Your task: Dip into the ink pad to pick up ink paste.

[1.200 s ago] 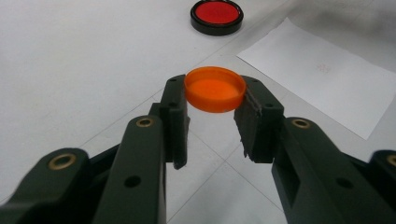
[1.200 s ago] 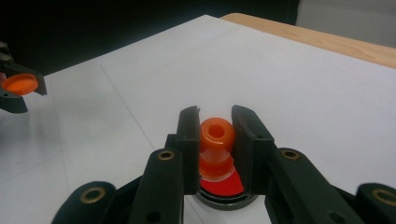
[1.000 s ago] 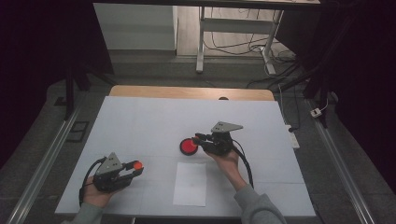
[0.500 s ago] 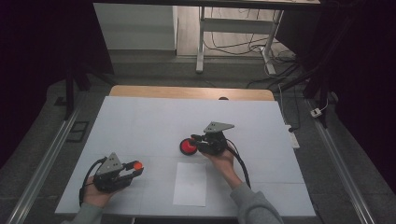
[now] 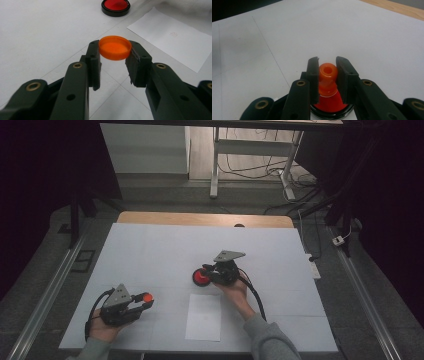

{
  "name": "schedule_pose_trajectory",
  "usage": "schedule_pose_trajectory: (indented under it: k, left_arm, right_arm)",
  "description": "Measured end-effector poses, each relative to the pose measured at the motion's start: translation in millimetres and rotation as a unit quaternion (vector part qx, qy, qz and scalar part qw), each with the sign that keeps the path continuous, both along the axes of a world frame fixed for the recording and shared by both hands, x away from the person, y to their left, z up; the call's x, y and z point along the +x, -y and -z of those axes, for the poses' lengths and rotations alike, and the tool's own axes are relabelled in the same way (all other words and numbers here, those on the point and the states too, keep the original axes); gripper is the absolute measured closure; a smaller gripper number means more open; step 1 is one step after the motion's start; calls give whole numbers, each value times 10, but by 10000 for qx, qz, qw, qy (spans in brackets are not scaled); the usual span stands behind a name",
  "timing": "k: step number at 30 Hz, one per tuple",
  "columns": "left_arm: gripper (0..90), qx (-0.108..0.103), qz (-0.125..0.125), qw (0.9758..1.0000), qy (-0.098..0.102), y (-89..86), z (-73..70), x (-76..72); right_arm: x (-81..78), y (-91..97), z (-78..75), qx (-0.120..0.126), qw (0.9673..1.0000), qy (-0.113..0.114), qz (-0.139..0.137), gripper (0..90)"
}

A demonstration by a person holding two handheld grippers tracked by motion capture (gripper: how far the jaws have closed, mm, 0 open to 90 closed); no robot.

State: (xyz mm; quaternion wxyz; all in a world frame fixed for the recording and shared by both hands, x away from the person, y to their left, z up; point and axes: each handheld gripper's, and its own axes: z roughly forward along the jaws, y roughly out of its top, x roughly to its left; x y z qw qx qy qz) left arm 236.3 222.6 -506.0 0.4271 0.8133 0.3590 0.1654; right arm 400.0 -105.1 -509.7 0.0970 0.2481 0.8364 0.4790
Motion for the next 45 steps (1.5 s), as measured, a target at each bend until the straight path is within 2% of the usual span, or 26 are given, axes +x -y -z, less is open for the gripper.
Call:
schedule_pose_trajectory:
  k: [9, 26, 29, 33, 39, 45]
  left_arm:
    - [653, 3, -2, 10000, -4, -7, 1, 2]
    - [653, 6, -18, 10000, 12, -17, -2, -5]
    - [653, 6, -18, 10000, 14, -15, -3, -7]
    - [653, 8, -23, 10000, 18, -12, -4, -11]
    - [653, 1, -30, 10000, 22, -16, -10, -19]
    - [653, -8, -33, 10000, 35, -17, -18, -25]
  right_arm:
    - [30, -46, 65, -169, 9999, 2, -20, 735]
    - [32, -67, 75, -226, 9997, 48, 8, 735]
    - [37, -75, 102, -353, 9994, 51, 8, 736]
    - [49, -54, 122, -291, 9996, -43, 10, 737]
    - [4, -84, 129, -426, 9990, 142, 24, 739]
    - [-9, -81, 141, -460, 9987, 195, 24, 740]
